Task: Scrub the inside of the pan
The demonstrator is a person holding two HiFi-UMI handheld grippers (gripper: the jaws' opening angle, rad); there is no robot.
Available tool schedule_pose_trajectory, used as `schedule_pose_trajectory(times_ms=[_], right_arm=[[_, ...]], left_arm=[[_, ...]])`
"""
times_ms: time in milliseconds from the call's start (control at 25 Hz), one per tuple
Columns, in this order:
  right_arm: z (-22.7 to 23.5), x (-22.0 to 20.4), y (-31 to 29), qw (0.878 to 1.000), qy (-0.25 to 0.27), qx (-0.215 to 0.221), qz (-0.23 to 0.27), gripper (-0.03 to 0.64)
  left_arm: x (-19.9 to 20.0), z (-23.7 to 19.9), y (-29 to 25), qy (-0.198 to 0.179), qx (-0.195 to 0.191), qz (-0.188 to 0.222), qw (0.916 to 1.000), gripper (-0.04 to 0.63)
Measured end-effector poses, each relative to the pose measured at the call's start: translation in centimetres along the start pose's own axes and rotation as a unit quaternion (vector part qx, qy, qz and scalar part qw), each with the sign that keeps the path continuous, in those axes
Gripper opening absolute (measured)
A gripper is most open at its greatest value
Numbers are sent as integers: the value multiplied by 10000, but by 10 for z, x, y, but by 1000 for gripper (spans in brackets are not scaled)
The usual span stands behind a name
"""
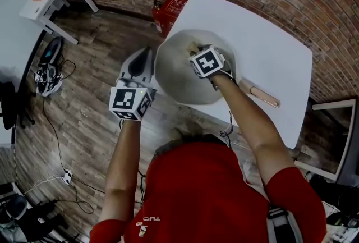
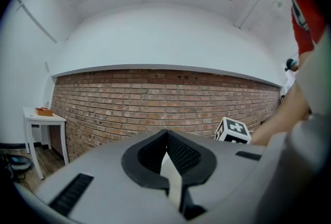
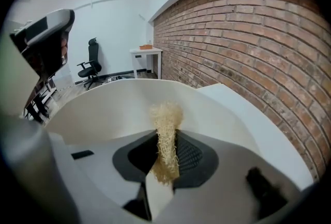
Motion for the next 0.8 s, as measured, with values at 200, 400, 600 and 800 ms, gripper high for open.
schedule_pose_trajectory(times_ms=[200,400,600,800], right_arm=[[-4,2,21,9993,54,46,367,87],[-42,3,29,9971,411,449,447,87],[-76,1,30,9941,750,711,331,87],[-93,-7,29,9918,825,975,-20,87]], left_arm=[[-8,6,-2,-20,-122,-72,9999,12],[-11,13,-2,-56,-204,-60,9998,12],[-10,21,3,-52,-259,-21,9996,12],[-12,25,11,-37,-300,-44,9995,12]])
Point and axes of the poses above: the fingertips, and each gripper's own axes: y backward along the fingers, z to its right, x out of its top, the point moved 10 cm from there along y, backward along the fingers, and after that the axes turned 10 degrees about x, right-handed, at the moved point
